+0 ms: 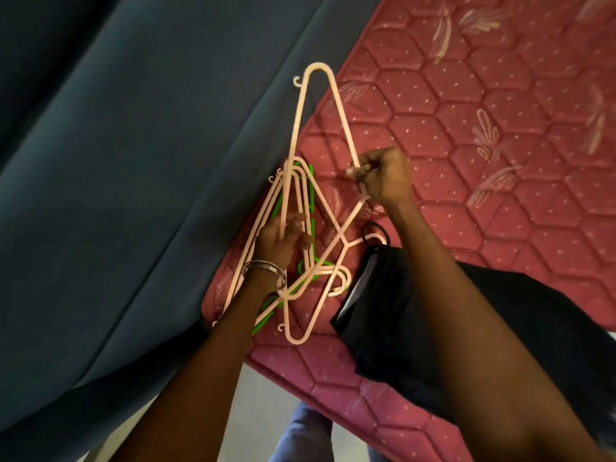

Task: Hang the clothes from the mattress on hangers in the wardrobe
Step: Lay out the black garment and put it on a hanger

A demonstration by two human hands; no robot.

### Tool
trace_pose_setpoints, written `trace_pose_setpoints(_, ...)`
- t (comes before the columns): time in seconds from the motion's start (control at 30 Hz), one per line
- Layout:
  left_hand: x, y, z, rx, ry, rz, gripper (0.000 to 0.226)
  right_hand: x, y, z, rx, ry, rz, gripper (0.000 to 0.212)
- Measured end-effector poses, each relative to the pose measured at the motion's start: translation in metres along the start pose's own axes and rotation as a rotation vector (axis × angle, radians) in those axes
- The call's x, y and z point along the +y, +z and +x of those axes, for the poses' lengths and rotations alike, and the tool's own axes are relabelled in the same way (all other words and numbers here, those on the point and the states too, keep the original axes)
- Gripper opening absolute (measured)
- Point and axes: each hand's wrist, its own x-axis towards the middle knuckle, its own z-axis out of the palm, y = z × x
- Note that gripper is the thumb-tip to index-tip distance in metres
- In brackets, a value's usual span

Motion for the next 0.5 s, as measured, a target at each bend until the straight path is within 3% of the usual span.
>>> trace_pose_setpoints(0.03, -0.001, 0.0, 0.001, 0.055, 0.024, 0.048, 0.018, 0.005, -0.003, -0.006, -0.021, 0.033, 0.024, 0.04)
trace_pose_setpoints(0.1, -0.001, 0.001, 0.002, 0.098, 0.077, 0.195, 0.022, 0.015, -0.019, -0.021, -0.114, 0.018, -0.026, 0.026)
trace_pose_setpoints(0.2, 0.012, 0.016, -0.013, -0.003, 0.042, 0.141, 0.026, 0.033, -0.053, -0.051, -0.369, 0.026, -0.276, 0.027)
trace_pose_setpoints(0.27, 0.021, 0.03, -0.024, -0.051, -0.036, 0.083, 0.032, 0.042, -0.077, -0.074, -0.402, 0.024, -0.217, 0.027)
trace_pose_setpoints(0.37, 0.03, 0.057, -0.04, -0.131, -0.101, 0.077, 0.034, 0.06, -0.122, -0.114, -0.237, 0.147, 0.281, 0.008)
trace_pose_setpoints(0.5, 0.033, 0.121, -0.086, -0.256, -0.155, 0.059, 0.034, 0.104, -0.203, -0.179, 0.088, 0.278, 0.8, 0.019)
